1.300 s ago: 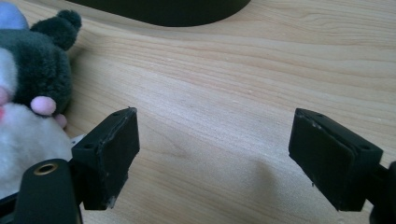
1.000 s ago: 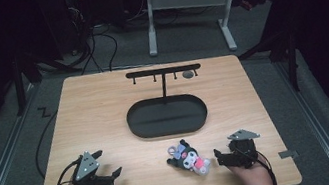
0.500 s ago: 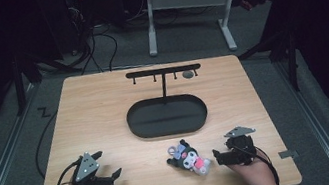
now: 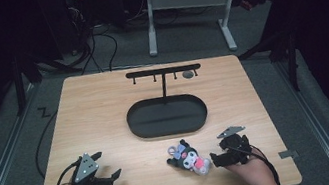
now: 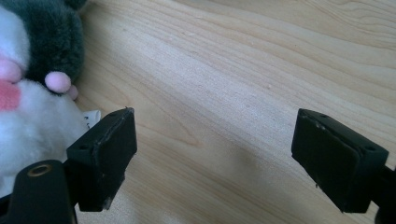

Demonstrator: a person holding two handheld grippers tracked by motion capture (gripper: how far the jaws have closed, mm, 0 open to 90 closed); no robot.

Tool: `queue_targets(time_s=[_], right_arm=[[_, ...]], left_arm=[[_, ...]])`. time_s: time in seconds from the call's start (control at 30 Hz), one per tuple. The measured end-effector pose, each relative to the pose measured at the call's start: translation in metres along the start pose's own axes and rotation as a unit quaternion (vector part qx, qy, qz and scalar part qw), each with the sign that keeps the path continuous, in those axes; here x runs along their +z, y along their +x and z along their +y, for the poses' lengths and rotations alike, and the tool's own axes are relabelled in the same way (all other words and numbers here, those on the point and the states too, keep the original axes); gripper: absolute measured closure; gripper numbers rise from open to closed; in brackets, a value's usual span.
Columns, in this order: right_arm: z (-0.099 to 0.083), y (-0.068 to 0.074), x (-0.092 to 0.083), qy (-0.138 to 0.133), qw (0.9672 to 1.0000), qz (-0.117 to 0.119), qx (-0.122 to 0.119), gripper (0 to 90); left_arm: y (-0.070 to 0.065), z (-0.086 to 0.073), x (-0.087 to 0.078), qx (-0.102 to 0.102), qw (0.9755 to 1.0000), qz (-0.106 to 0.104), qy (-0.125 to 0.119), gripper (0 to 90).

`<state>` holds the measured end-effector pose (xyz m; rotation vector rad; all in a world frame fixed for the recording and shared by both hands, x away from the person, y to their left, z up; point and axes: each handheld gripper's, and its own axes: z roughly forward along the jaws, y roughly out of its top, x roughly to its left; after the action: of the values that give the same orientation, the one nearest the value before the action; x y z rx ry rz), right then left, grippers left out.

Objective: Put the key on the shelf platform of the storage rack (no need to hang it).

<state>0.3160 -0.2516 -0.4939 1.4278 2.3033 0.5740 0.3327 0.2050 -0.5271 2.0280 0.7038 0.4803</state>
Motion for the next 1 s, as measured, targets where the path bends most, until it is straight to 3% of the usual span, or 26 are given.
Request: queue_targets(time_s=[0.13,0.27,0.4,0.67,0.93,0.97,1.0], right_arm=[[0.001,0.000,0.001,0.013,0.9999,0.009,-0.002,14.6],[0.003,0.000,0.000,0.033,0.9993,0.004,-0.016,14.6],[0.004,0.001,-0.001,0.062,0.9975,-0.007,-0.034,14.7],[0.005,0.002,-0.005,0.097,0.9938,0.001,-0.056,14.7],[0.011,0.003,-0.015,0.128,0.9909,0.010,-0.041,14.7],[0.013,0.002,-0.015,0.131,0.9896,0.012,-0.059,14.6],[0.013,0.003,-0.016,0.133,0.9891,0.012,-0.062,14.6]], left_arm=[[0.000,0.001,0.001,0.001,1.0000,-0.002,0.002,8.8],[0.000,0.001,0.001,0.002,1.0000,-0.003,0.001,8.8],[0.000,0.001,0.001,0.003,1.0000,-0.005,0.002,8.8],[-0.001,0.001,0.001,0.006,1.0000,-0.007,0.004,8.8],[-0.002,0.001,0.002,0.009,0.9999,-0.007,0.006,8.8],[-0.002,0.001,0.002,0.009,0.9999,-0.007,0.006,9.1],[-0.001,0.001,0.002,0.009,0.9999,-0.007,0.006,9.6]])
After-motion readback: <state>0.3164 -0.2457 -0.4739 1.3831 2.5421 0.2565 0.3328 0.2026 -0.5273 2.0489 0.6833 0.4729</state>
